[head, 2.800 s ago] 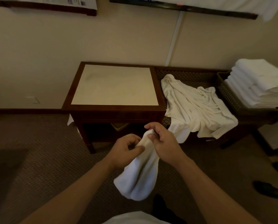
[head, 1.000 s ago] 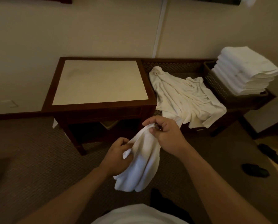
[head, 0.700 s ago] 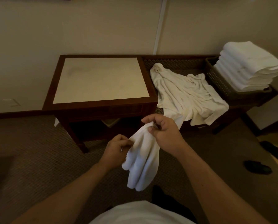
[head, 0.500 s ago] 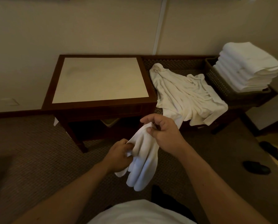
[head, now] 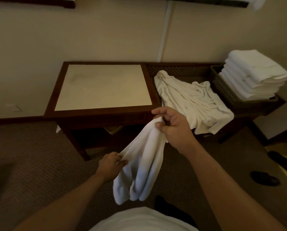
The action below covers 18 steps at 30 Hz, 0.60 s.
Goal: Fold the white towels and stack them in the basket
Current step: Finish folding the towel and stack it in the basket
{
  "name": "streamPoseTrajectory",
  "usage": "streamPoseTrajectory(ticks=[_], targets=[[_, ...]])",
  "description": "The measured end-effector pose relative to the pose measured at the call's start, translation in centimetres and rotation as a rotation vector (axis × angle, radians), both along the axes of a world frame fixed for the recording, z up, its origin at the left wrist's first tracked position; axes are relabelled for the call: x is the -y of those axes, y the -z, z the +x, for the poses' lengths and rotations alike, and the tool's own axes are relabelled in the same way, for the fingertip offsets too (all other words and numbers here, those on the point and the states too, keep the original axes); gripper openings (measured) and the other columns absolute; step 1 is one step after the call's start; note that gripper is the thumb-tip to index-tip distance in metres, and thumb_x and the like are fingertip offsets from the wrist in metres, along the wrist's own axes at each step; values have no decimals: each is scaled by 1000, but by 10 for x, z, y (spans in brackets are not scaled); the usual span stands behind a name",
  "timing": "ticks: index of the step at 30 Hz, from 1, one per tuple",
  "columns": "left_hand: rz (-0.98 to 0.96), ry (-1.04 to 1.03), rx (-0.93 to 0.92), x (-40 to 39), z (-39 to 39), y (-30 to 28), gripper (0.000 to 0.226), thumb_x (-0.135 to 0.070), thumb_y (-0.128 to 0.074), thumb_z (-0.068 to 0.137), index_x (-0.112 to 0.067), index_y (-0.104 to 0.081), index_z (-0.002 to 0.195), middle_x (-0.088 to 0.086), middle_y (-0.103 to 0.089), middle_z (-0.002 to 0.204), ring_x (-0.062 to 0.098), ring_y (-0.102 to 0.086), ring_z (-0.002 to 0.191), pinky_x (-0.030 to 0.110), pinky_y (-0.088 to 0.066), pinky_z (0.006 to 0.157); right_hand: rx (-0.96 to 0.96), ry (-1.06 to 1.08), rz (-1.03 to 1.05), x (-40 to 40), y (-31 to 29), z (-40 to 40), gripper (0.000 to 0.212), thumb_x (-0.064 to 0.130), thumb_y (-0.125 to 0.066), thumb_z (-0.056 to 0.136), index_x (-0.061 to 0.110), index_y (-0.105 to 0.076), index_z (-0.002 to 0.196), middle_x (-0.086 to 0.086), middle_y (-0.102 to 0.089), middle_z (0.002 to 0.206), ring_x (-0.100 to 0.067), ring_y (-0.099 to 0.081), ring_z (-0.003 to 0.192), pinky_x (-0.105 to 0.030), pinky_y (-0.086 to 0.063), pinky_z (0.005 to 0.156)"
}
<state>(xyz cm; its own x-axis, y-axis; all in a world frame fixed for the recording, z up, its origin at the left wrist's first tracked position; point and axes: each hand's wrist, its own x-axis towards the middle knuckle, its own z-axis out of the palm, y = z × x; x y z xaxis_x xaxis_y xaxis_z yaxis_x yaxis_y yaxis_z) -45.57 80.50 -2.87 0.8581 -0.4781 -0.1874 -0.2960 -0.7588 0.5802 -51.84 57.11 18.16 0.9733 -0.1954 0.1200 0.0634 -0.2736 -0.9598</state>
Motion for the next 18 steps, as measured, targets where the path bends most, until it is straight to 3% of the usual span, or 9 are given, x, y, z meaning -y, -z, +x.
streamPoseTrajectory(ticks=[6, 9, 12, 15, 18], targets=[[-129, -354, -23, 14, 3, -2, 21, -27, -61, 100, -15, -74, 90, -1, -61, 86, 18, -60, 80, 28, -36, 70, 64, 85, -9, 14, -9, 12, 42, -15, -60, 87, 21, -66, 107, 1, -70, 93, 1, -61, 87, -10, -46, 83], [-169, -462, -5, 17, 16, -7, 19, -22, -59, 101, -15, -76, 99, -3, -62, 79, 14, -59, 72, 27, -37, 64, 98, 158, -62, 27, -7, 19, 44, -14, -61, 86, 26, -65, 104, 3, -70, 94, 7, -61, 87, -5, -42, 81], [-88, -416, -24, 16, 36, -11, 21, -23, -57, 102, -15, -76, 106, -3, -66, 74, 11, -60, 66, 27, -43, 61, 125, 200, -69, 46, -1, 25, 37, -11, -63, 88, 20, -66, 107, 10, -71, 94, 8, -62, 91, -4, -41, 83], [156, -221, -50, 22, 56, -14, 24, -29, -55, 102, -22, -77, 104, -2, -69, 89, 16, -65, 83, 36, -54, 79, 147, 233, -81, 67, 4, 33, 33, -9, -63, 89, 16, -65, 111, 18, -64, 75, 5, -60, 78, -5, -44, 83], [81, -299, -35, 34, 77, -40, 25, -25, -54, 103, -15, -77, 108, 2, -68, 94, 14, -62, 81, 29, -49, 74, 89, 311, -151, 106, 16, 46, 32, -3, -62, 92, 21, -66, 114, 9, -65, 86, 3, -60, 85, -9, -44, 88]])
